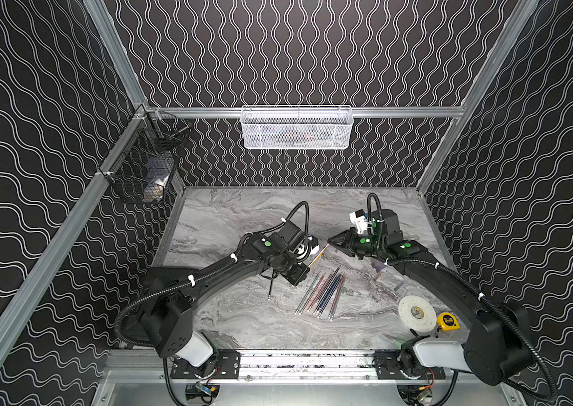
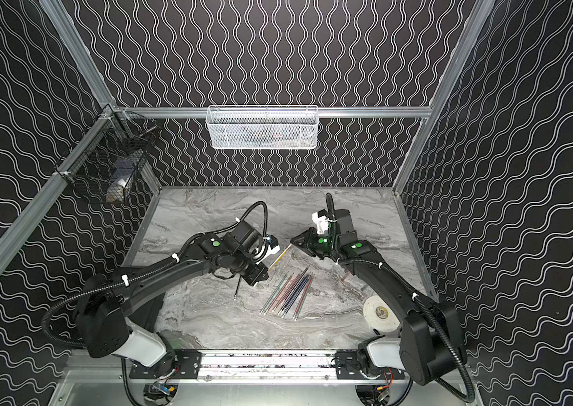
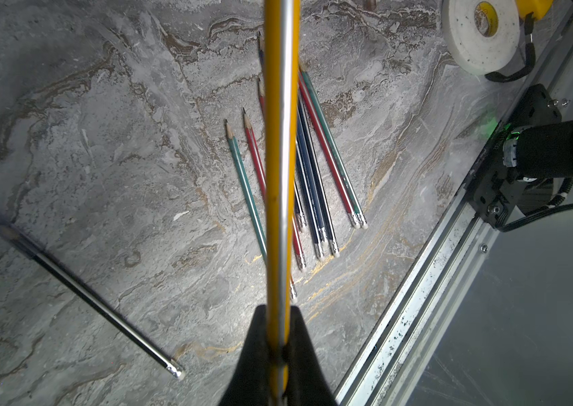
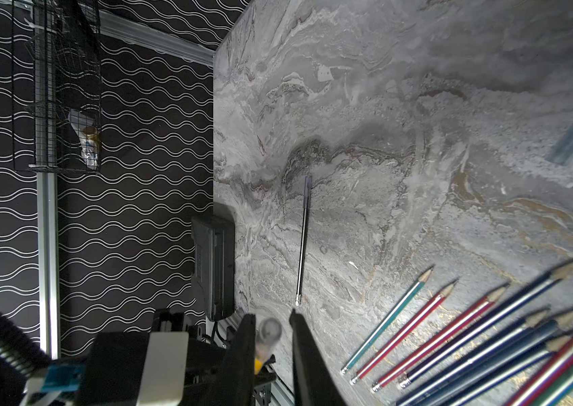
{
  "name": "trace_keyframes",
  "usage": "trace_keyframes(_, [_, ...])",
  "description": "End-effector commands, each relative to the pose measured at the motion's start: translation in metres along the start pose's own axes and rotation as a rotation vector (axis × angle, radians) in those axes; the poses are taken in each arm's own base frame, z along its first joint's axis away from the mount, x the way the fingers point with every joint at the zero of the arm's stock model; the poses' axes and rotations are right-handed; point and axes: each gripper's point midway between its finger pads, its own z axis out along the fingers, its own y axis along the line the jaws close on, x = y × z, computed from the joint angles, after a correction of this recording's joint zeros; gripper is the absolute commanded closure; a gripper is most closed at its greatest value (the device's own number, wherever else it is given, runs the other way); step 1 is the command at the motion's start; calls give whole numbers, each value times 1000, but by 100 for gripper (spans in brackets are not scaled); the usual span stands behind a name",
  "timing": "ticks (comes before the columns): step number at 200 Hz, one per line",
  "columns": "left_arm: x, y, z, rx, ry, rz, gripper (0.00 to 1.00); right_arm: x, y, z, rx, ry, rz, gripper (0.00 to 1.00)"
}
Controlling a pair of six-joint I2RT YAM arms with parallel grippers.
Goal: Remove the protective cover of the pencils
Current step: Remove the protective sleeve from the pencil.
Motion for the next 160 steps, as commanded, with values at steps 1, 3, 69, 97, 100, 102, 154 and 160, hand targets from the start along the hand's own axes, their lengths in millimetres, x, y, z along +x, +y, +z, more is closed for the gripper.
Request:
trace_keyframes(1, [-1,-3,-2,15,-8,32,100,-7,11,1,-46,-18,-10,81])
trace_keyframes(3, [-1,-3,-2,15,-7,33,100,-7,11,1,-46,-17,-9,82])
trace_keyframes(69, [-2,-4,-3,22,-12,31,100,-7,10,3,-53,-15,6,81])
trace_keyframes(97, [-2,-4,-3,23,-14,32,100,-8,9,2,-42,-24,7,89])
trace_keyframes(100, [-2,-5,-3,23,-14,32,100,-8,9,2,-40,-25,6,90])
trace_keyframes(102, [-2,-4,-3,23,-13,31,100,-8,8,2,-39,-27,6,90])
trace_keyframes(154, [-1,-5,-2,29,-10,30,100,-15,2,-5,34,-69,-10,97])
trace_keyframes(160, [-1,-5,-2,30,-11,31,100,-17,1,-7,45,-79,-13,97])
